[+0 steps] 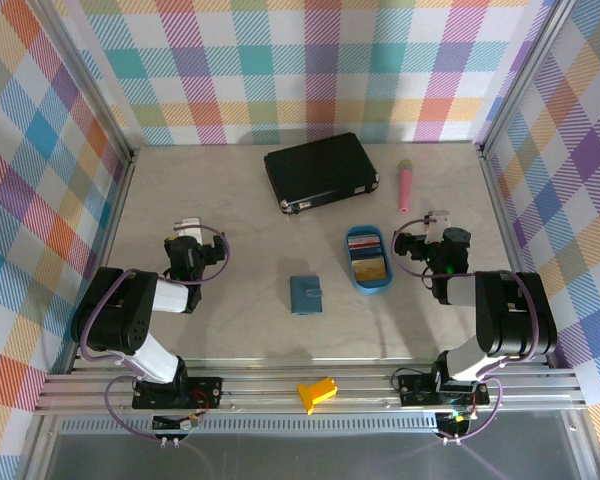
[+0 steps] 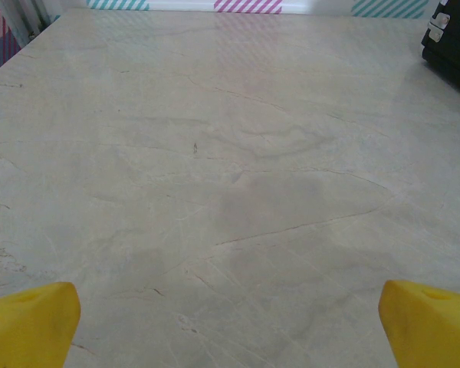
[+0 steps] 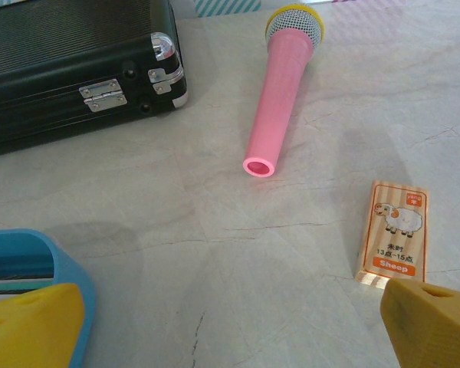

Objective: Put the credit cards into the card holder

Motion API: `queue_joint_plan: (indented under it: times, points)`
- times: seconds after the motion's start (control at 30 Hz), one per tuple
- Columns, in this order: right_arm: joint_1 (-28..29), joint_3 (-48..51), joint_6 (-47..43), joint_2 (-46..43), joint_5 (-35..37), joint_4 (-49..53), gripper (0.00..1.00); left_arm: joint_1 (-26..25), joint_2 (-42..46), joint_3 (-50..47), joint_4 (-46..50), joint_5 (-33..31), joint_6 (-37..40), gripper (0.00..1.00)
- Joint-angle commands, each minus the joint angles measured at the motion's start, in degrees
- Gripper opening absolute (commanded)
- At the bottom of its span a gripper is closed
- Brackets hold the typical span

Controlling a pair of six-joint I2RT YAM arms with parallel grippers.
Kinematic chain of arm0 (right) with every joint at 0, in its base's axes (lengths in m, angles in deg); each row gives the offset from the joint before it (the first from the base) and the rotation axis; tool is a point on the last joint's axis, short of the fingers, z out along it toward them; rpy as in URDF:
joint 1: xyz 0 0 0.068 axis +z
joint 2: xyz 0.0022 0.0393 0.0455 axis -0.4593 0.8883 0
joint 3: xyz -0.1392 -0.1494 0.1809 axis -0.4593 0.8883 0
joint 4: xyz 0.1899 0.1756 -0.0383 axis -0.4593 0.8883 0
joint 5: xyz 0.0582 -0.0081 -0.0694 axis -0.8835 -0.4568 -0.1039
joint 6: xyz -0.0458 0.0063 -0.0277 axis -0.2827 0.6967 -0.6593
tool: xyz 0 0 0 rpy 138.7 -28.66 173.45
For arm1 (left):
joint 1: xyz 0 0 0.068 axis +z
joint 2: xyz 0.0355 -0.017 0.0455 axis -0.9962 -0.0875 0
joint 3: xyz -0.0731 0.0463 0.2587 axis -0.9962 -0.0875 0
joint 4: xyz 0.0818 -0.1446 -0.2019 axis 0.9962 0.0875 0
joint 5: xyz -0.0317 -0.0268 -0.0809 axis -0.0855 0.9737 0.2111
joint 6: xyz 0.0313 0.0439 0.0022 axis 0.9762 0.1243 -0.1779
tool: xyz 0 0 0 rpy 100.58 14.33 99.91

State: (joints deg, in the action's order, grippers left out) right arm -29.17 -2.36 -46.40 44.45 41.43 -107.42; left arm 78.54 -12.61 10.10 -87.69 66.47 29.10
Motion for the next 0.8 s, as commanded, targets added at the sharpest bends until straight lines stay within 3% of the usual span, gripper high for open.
queue_joint_plan:
  times: [0.0,0.77]
  points:
    - [0.28,-0.52,-0.47,0.53,0.02,-2.01,0.99,0.59,0.18,0.72,0.04,0.32,-0.51,1.00]
    - [0.69,-0.75,-0.75,0.62,0.72,-1.53,0.99,0.62,0.21,0.72,0.04,0.38,-0.52,1.00]
